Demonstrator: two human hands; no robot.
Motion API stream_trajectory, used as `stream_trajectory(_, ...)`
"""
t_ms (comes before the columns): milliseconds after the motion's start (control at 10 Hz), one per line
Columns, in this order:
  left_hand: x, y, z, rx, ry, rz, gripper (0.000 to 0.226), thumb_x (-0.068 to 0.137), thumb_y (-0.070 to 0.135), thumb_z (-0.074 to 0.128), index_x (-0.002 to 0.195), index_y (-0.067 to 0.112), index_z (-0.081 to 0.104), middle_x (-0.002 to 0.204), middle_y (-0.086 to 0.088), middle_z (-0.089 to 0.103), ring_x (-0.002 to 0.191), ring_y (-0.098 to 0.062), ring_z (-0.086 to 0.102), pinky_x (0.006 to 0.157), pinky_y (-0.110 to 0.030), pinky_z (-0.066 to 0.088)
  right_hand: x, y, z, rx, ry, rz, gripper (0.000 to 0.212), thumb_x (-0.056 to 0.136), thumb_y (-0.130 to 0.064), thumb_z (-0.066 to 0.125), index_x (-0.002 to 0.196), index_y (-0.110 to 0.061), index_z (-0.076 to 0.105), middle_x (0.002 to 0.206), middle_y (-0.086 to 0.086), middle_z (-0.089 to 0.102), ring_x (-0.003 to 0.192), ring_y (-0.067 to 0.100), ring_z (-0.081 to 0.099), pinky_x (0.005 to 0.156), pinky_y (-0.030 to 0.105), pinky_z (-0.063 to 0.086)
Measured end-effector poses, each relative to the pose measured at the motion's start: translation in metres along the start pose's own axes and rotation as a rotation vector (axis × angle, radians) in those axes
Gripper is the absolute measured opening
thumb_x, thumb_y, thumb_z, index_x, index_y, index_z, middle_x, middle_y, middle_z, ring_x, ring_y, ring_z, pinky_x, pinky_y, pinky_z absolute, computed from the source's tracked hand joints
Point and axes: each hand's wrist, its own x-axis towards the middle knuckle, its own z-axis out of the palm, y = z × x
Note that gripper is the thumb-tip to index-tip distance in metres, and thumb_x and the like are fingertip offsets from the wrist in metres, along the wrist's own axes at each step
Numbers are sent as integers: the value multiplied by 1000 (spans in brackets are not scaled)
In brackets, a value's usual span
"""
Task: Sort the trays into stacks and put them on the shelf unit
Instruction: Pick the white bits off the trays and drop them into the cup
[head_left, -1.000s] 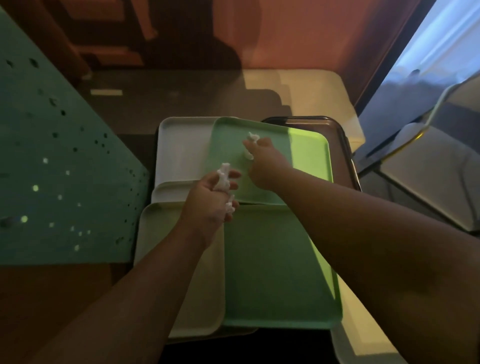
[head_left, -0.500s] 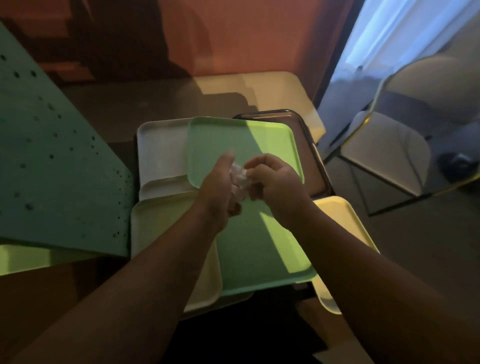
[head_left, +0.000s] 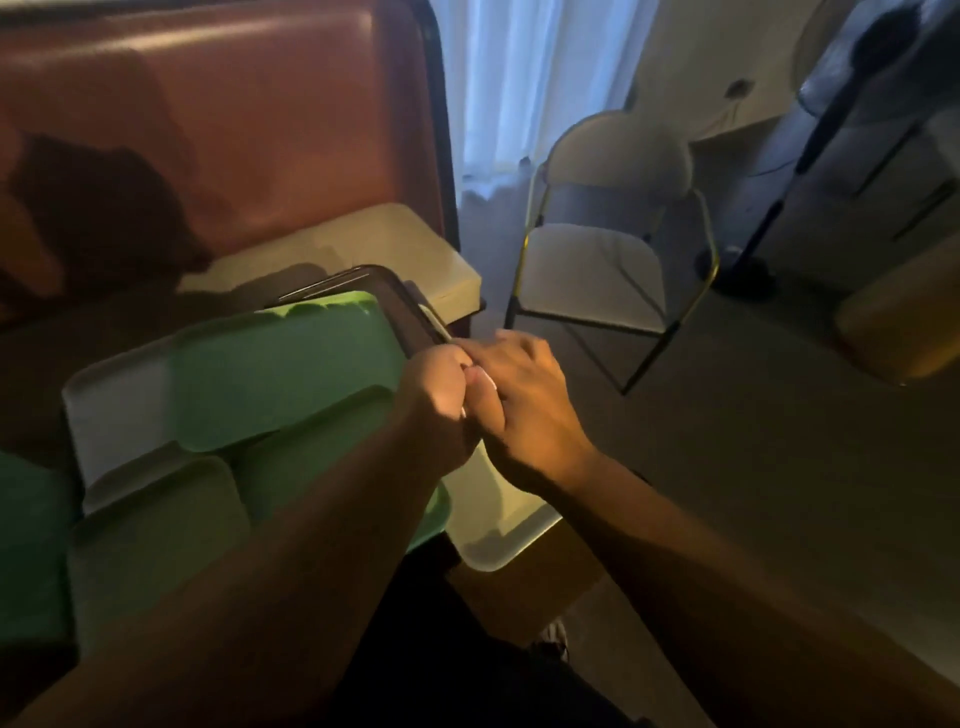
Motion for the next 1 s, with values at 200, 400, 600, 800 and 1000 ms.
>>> stream_trajectory(200, 33, -39, 114, -106, -24, -64, 42, 104, 22, 30, 132, 3, 55, 68, -28, 62, 111, -29, 68, 76, -15, 53, -29, 110, -44, -7, -47, 36, 16, 104, -39, 45, 100, -32, 59, 92, -12, 58, 88, 7, 53, 84, 32, 41)
stream_trajectory(400, 111, -130, 213, -37, -197, -309, 47, 97, 50, 44, 76, 11, 57, 53, -2, 58, 39, -10, 56, 36, -14, 43, -96, 237, -79, -117, -100, 238, 45, 99, -38, 38, 112, -6, 66, 101, 14, 62, 81, 36, 63, 62, 38, 49)
stream_trajectory(600, 151, -229, 257, 521, -102, -326, 52, 95, 55, 50, 108, 7, 66, 120, -14, 65, 107, -31, 64, 80, -47, 56, -157, 306, -61, 164, -248, 898, 9, 94, -31, 59, 95, -22, 58, 89, -5, 65, 82, 16, 65, 67, 31, 52)
stream_trajectory(800, 170, -304, 248, 913, -318, -540, 63, 98, 63, 28, 131, 17, 56, 116, -8, 66, 93, -25, 72, 73, -40, 60, -225, 368, -29, 195, -149, 1417, 33, 102, -26, 37, 95, -6, 63, 101, 16, 70, 92, 33, 65, 67, 34, 45)
stream_trajectory(1000, 206, -360, 253, 649, -269, -525, 34, 103, 34, 38, 122, 13, 58, 116, -11, 66, 100, -22, 67, 76, -34, 52, -239, 425, 14, 255, -294, 1603, 40, 102, -27, 35, 108, -5, 68, 114, 21, 68, 105, 38, 64, 81, 36, 50)
